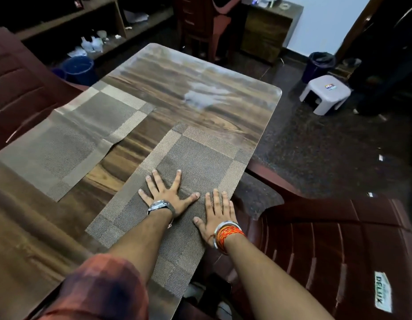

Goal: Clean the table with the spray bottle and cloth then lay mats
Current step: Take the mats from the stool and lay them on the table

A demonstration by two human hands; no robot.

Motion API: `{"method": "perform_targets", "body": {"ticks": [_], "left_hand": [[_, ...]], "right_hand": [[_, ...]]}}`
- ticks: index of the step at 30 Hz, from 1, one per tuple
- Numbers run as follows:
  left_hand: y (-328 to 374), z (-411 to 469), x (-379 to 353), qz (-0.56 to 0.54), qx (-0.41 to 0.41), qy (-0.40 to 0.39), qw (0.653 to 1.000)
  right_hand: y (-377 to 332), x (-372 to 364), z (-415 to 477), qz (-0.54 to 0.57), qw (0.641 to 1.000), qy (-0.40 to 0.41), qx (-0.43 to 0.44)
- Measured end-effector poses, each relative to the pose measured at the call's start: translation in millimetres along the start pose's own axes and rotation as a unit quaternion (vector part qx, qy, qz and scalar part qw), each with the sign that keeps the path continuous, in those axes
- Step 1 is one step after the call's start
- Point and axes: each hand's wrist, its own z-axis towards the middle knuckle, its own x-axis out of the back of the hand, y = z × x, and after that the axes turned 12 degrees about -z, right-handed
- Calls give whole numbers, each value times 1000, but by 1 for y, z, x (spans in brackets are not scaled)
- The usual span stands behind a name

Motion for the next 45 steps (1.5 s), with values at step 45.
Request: {"method": "perform_targets", "body": {"ticks": [45], "left_hand": [[-58, -25, 41, 36, -92, 65, 993]], "right_hand": [[-6, 5, -27, 16, 995, 96, -36]]}}
